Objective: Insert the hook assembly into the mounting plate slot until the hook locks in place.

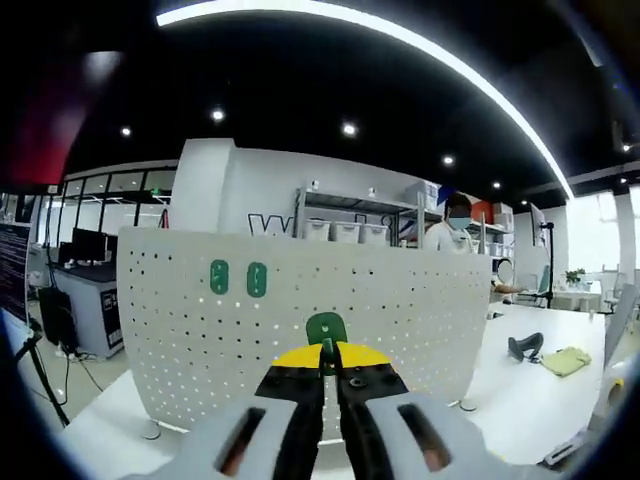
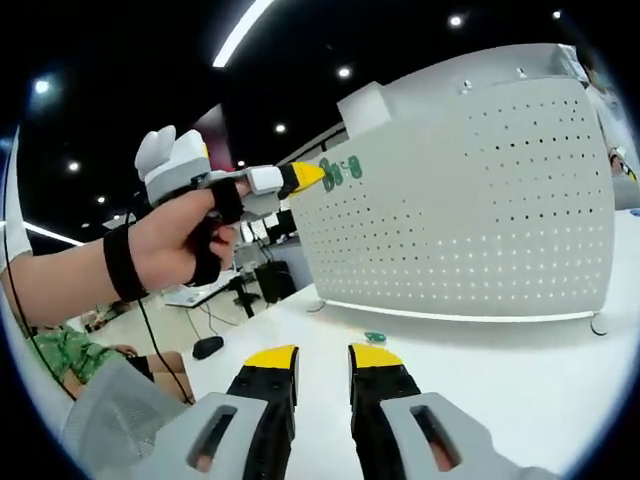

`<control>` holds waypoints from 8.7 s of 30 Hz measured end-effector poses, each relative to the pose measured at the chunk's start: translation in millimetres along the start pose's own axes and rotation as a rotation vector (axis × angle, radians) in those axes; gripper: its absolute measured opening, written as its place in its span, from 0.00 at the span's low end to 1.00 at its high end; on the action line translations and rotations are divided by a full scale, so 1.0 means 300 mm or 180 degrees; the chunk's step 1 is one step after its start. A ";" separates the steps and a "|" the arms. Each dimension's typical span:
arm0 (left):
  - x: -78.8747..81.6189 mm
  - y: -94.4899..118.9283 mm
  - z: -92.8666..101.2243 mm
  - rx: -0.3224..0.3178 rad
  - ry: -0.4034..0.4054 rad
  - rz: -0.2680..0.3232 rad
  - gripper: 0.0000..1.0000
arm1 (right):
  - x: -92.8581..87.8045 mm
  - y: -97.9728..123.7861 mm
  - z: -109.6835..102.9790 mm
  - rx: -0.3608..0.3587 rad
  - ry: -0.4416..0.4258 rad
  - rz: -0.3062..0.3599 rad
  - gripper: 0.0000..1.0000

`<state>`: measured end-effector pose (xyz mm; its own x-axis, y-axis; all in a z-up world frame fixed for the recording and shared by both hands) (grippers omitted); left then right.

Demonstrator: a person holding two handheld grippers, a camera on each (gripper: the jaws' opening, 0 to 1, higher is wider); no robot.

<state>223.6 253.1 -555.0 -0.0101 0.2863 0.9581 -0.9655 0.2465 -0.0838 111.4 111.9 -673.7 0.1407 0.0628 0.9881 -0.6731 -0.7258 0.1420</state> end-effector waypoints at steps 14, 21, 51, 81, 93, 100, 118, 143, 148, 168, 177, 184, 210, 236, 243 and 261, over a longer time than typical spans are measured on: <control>0.029 -0.105 0.006 0.0074 -0.0232 0.0163 0.03 | -0.024 0.022 0.036 -0.0058 -0.0042 -0.0023 0.20; 0.037 -0.151 -0.001 0.0132 -0.0427 0.0188 0.03 | -0.041 0.037 0.057 -0.0087 -0.0080 -0.0071 0.21; 0.070 -0.368 -0.024 0.0341 -0.0754 0.0209 0.03 | -0.058 0.041 0.114 -0.0077 -0.0228 -0.0128 0.20; 0.034 -0.444 -0.055 0.0421 -0.0811 0.0075 0.04 | -0.078 0.035 0.113 -0.0089 -0.0284 -0.0204 0.19; 0.009 -0.401 -0.048 0.0278 -0.0913 -0.0118 0.10 | -0.072 0.035 0.102 -0.0092 -0.0264 -0.0230 0.19; -0.046 -0.333 -0.075 0.0263 -0.0807 -0.0296 0.09 | -0.067 0.036 0.090 -0.0094 -0.0244 -0.0263 0.19; -0.172 -0.159 -0.176 0.0083 -0.0797 -0.0808 0.12 | -0.053 0.056 0.019 -0.0125 -0.0182 -0.0292 0.18; -0.374 0.036 -0.283 -0.0424 -0.0529 -0.1611 0.28 | -0.056 0.061 -0.088 -0.0368 -0.0171 -0.0340 0.21; -0.400 0.058 -0.300 -0.0582 -0.0398 -0.1746 0.28 | -0.056 0.049 -0.104 -0.0408 -0.0185 -0.0344 0.21; -0.525 0.058 -0.395 -0.0766 -0.0211 -0.2145 0.26 | -0.067 0.028 -0.105 -0.0507 -0.0183 -0.0491 0.21; -0.592 0.044 -0.430 -0.0737 -0.0184 -0.2262 0.25 | -0.090 0.023 -0.108 -0.0540 -0.0279 -0.0551 0.21; -0.611 0.007 -0.450 -0.0744 -0.0253 -0.2256 0.24 | -0.117 0.026 -0.105 -0.0589 -0.0371 -0.0608 0.21; -0.712 -0.109 -0.497 -0.0776 -0.0391 -0.2416 0.18 | -0.170 0.046 -0.092 -0.0768 -0.0603 -0.0775 0.20; -0.764 -0.150 -0.491 -0.1159 -0.0528 -0.2409 0.05 | -0.207 0.043 -0.097 -0.0737 -0.0596 -0.0991 0.19; -0.760 -0.138 -0.478 -0.1140 -0.0296 -0.2459 0.03 | -0.203 0.044 -0.096 -0.0741 -0.0582 -0.0983 0.19; -0.670 -0.078 -0.422 -0.1198 0.0034 -0.2481 0.01 | -0.177 0.012 -0.110 -0.0588 -0.0481 -0.0928 0.19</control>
<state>281.1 306.9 -780.3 0.6232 -0.0837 0.7776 -0.5456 0.6658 0.5089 77.6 128.4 -723.7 0.4421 0.1368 0.8865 -0.7067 -0.5555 0.4382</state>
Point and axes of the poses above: the point that each gripper's makers call its tool centre point, and the gripper's own axes: y roughly backward along the fingers, z roughly to its right, x roughly out of its top, the point moved 6 cm from there along y, roughly backward along the fingers, and after that the axes turned 12 degrees about y, right-handed, at the moved point
